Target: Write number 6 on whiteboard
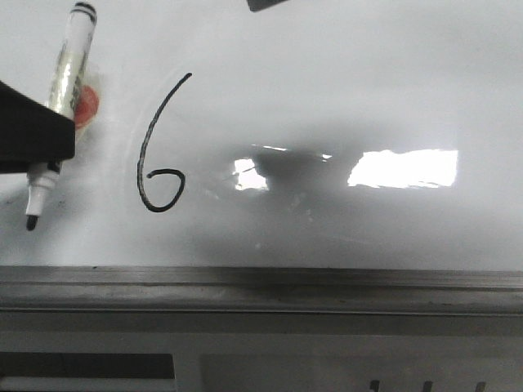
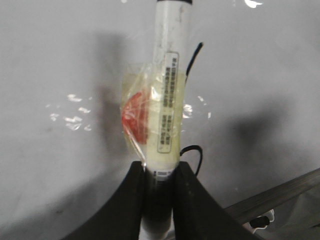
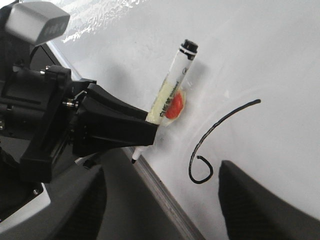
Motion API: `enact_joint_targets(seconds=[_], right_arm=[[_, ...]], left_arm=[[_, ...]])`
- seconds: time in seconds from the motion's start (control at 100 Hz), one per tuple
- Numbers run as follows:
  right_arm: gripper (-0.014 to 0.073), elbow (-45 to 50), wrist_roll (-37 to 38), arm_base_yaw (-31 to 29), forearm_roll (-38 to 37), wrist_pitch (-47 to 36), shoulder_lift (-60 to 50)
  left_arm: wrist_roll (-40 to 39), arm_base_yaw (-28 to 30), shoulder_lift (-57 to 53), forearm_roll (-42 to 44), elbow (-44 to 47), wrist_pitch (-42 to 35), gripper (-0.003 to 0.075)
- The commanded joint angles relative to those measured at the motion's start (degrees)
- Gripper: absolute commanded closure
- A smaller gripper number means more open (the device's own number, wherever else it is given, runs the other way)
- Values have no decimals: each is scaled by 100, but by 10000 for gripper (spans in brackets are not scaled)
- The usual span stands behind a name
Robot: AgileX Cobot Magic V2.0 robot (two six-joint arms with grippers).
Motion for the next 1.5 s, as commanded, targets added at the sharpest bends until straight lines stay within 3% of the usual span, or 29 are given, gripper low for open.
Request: enact_joint_targets(seconds=[0.0,0.44,0.71,0.93,1.02,1.17,1.24,1.35,1.49], right_arm=[[168,-184,-84,2,-9,-381,-127],[168,-184,-84,2,-9,-322,-127],[190,-184,-84,2,-9,-322,-127],[290,-184,-84,2,-34,-287,-127],[365,-184,-84,2,-142,-216,-168],[662,-129,-84,2,-325,-248,-508],[657,-45,-84,2,-459,-290,-771],[657,242,-84,2,-729,-505,-1329],[657,895,-84,2,-1067,-1039,-2236]], left_arm=[[-40,148,94,-294,-192,-76,741],[-40,229,234,-307,-192,-125,728],[-40,229,234,-307,-192,-114,437],[-40,229,-49,-307,-192,-91,370],[-40,229,-390,-307,-192,-20,370],[-40,229,-1171,-307,-192,270,396],[-40,229,-1609,-275,-192,392,486],[16,229,-2368,-72,-192,378,741],[25,229,-3184,701,-192,474,741]])
